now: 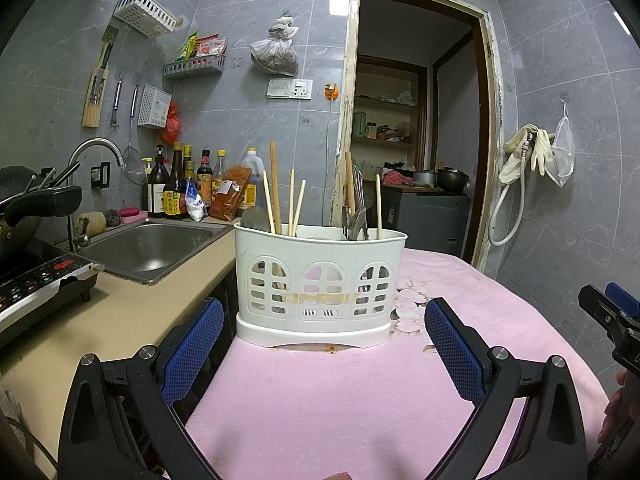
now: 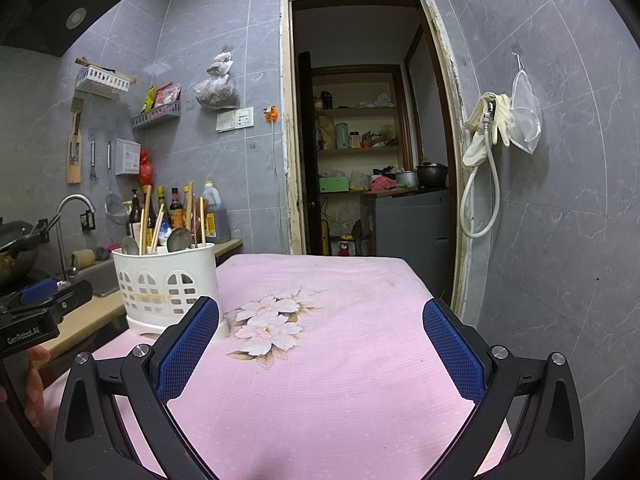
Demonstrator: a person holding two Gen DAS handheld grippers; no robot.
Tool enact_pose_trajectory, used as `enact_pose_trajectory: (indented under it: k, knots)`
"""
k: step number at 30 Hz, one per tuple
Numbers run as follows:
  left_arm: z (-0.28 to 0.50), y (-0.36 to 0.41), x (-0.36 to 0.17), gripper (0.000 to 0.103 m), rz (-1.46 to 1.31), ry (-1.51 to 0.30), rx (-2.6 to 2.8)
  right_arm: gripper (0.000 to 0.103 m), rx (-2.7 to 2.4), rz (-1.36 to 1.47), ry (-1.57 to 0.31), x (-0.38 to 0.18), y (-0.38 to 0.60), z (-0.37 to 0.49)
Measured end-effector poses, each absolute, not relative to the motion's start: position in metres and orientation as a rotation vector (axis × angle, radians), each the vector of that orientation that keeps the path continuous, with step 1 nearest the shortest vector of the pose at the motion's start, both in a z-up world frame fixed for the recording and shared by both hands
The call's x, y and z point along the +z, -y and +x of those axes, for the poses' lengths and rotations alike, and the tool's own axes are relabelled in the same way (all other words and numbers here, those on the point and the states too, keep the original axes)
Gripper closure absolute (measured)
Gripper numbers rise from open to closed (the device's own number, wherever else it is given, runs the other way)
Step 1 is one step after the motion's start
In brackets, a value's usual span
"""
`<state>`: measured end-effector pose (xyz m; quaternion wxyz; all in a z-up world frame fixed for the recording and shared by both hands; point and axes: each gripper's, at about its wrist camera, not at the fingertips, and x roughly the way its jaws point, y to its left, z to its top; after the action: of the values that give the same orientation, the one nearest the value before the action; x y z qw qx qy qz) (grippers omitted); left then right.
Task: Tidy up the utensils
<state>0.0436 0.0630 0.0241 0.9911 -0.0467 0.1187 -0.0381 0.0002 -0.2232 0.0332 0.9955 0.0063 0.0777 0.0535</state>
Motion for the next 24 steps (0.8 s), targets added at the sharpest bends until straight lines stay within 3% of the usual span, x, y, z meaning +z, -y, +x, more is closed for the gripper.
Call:
enact_pose_trajectory:
  k: [24]
  knots:
    - [0.0433, -0.0628, 0.0242, 0.004, -0.096, -0.240, -0.078, 0.000, 0.106, 0.016, -0.158, 0.0327, 0.2213, 0.0007]
